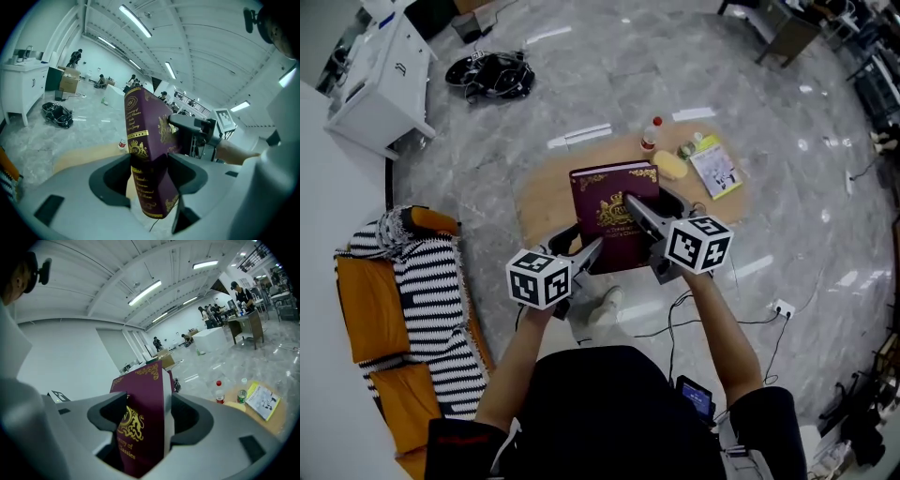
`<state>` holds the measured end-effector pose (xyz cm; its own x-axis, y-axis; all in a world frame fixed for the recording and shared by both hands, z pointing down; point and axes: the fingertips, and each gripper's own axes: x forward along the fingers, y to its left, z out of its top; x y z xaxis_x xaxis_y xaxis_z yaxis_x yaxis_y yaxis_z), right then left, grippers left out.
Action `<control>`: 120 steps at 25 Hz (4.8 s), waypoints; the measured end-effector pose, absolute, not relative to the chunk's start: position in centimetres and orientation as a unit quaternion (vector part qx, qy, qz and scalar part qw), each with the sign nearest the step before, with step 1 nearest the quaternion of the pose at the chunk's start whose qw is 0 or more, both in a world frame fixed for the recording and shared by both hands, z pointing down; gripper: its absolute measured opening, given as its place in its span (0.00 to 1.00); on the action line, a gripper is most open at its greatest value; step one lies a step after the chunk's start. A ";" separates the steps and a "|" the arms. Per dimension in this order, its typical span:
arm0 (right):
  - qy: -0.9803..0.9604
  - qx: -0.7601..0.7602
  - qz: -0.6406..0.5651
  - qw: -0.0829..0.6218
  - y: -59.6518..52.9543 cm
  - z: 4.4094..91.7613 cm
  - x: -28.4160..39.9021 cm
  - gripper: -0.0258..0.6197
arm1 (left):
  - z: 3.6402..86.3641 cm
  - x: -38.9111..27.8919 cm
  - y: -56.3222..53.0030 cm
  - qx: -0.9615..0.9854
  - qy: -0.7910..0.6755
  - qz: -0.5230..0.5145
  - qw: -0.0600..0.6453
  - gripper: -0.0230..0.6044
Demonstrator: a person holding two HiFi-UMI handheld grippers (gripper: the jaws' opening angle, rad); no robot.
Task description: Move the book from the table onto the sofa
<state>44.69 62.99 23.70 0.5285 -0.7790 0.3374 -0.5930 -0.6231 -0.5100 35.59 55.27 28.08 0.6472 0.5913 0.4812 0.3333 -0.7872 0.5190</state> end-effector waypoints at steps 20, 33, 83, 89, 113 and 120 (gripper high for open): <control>0.591 -0.752 -0.258 0.135 46.7 18.0 38.4 0.51 | 22.4 27.3 42.3 0.940 0.065 0.250 0.225 0.44; 0.675 -0.688 -0.250 0.093 29.0 16.4 29.8 0.51 | 21.4 18.3 27.1 0.946 -0.040 0.202 0.250 0.44; 0.833 -0.462 -0.303 -0.021 -17.8 21.8 0.3 0.50 | 26.5 -10.4 -12.8 0.870 -0.320 0.092 0.364 0.43; 0.838 -0.438 -0.324 -0.042 -21.6 24.5 0.0 0.50 | 28.8 -10.6 -16.0 0.855 -0.341 0.089 0.380 0.43; 0.823 -0.397 -0.394 -0.093 -32.3 42.6 -1.4 0.50 | 45.9 -11.4 -25.0 0.806 -0.365 0.094 0.456 0.43; 0.818 -0.384 -0.413 -0.115 -33.1 48.6 -2.0 0.51 | 51.7 -11.6 -25.3 0.788 -0.371 0.099 0.482 0.43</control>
